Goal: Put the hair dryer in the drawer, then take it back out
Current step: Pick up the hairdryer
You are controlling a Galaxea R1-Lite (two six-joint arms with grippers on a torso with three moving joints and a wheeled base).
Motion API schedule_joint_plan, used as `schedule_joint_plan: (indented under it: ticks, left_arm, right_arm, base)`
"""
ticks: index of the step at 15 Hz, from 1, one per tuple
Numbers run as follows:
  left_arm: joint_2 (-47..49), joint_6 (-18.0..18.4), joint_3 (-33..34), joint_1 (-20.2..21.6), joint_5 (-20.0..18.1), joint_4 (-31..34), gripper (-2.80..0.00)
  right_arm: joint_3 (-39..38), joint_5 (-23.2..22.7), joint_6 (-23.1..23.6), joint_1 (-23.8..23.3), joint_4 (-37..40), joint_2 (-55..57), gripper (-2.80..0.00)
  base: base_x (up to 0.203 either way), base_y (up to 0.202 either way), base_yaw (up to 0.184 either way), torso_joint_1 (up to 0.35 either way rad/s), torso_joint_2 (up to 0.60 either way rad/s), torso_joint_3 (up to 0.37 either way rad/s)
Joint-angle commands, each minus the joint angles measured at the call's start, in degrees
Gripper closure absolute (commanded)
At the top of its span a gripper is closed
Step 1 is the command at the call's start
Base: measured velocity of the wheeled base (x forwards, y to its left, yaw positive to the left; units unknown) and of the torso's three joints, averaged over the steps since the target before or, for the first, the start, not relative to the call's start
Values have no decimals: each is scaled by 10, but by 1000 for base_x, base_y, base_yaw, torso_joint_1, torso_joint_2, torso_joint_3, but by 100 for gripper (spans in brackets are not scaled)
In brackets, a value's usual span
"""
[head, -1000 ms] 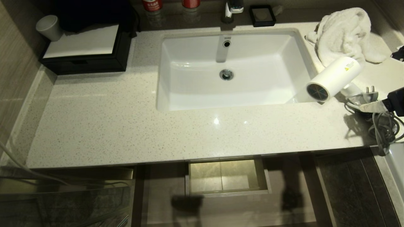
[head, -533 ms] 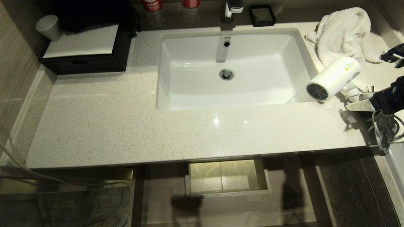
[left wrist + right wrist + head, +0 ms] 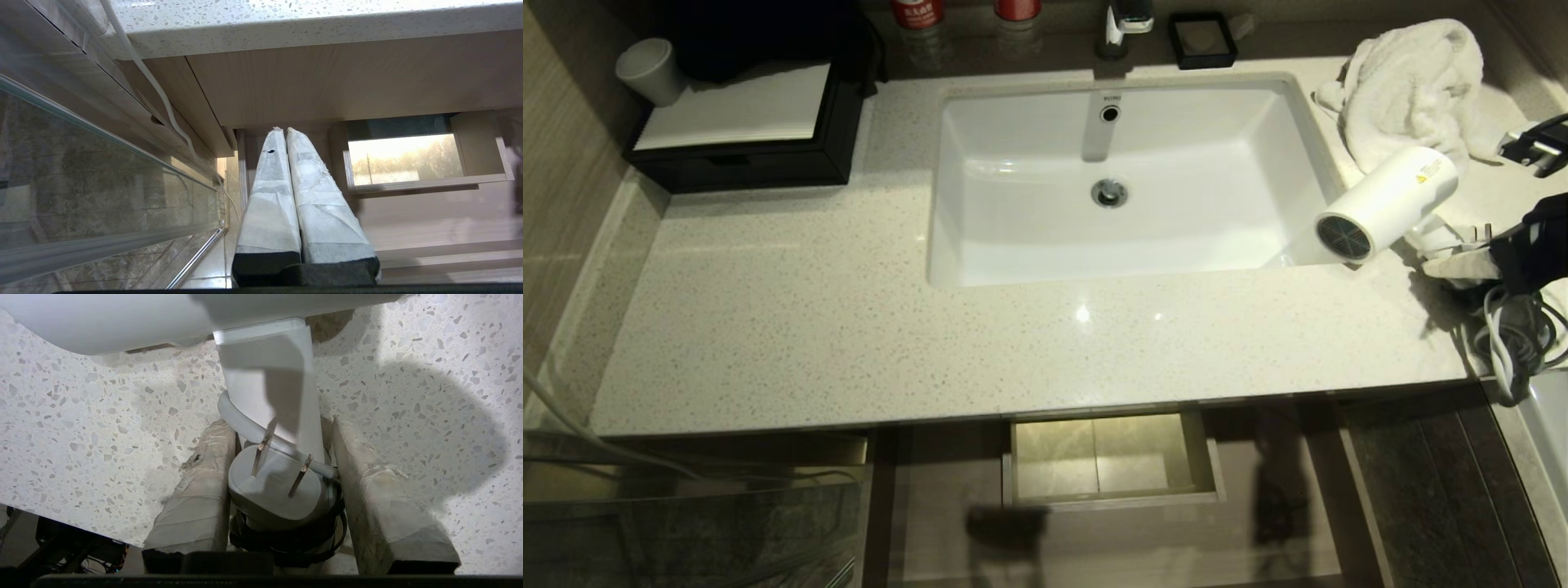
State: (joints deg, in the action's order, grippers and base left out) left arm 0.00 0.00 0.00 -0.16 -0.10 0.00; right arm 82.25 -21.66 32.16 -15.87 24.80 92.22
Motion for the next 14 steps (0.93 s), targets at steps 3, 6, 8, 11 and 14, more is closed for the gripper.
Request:
schedule_joint_plan:
  ticks: [3,6,8,11,14]
  left_arm:
    - [0,-1,1,0,0,0,0]
    - [0,0,0,0,0,0,0]
    - [0,0,1,1,0,0,0]
    - [0,0,0,1,0,0,0]
    - [0,0,1,0,0,0,0]
  right_arm:
    - [-10,-1,1,-1,-2,-21,0]
    - [-8,0,-1,0,4,-48,0]
    - [-9,0,-1,0,4,-63,0]
    - [-11,1,-12,0,5,-96,0]
    - [-21,1,-30,0,5,-128,0]
  base:
    - [0,0,0,0,0,0]
    - [0,0,0,0,0,0]
    - [0,0,0,0,0,0]
    - [0,0,0,0,0,0]
    - [0,0,0,0,0,0]
